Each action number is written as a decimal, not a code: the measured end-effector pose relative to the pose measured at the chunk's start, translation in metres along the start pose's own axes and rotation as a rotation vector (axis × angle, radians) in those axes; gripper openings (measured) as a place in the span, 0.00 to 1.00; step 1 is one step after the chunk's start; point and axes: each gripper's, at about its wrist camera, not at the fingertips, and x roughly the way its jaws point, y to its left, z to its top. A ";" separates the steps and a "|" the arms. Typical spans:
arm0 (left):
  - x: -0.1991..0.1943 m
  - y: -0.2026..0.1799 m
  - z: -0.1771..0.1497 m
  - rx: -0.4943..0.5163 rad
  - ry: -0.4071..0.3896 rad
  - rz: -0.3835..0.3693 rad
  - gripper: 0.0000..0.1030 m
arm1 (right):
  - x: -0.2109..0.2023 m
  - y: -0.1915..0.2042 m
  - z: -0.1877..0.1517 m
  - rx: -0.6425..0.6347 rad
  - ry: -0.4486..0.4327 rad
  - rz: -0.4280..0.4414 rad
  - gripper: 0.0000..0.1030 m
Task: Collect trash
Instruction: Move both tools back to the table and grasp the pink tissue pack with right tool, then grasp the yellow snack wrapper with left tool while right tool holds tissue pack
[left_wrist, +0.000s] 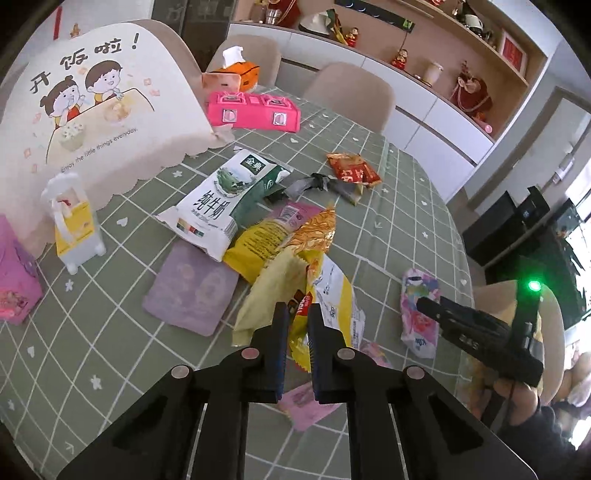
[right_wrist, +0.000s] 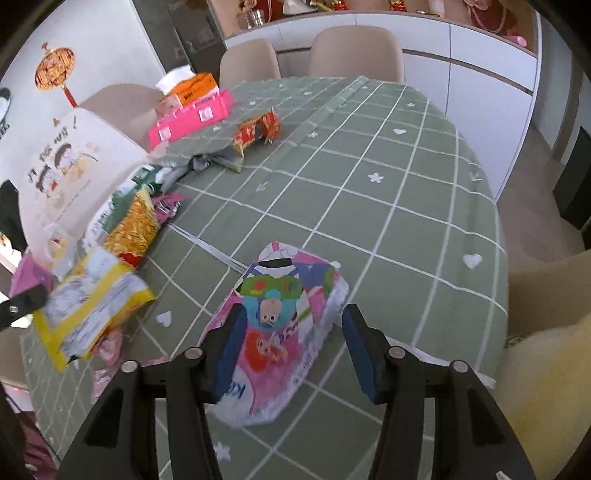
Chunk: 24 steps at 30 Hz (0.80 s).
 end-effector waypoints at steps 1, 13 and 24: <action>0.000 0.001 0.000 0.002 0.006 -0.008 0.11 | 0.001 0.003 0.000 -0.015 0.003 -0.010 0.19; 0.031 0.004 -0.007 0.056 0.043 -0.050 0.40 | -0.047 0.010 -0.010 -0.078 -0.063 0.017 0.09; 0.069 -0.002 -0.015 0.023 0.156 -0.018 0.26 | -0.055 -0.004 -0.033 -0.042 -0.068 0.048 0.47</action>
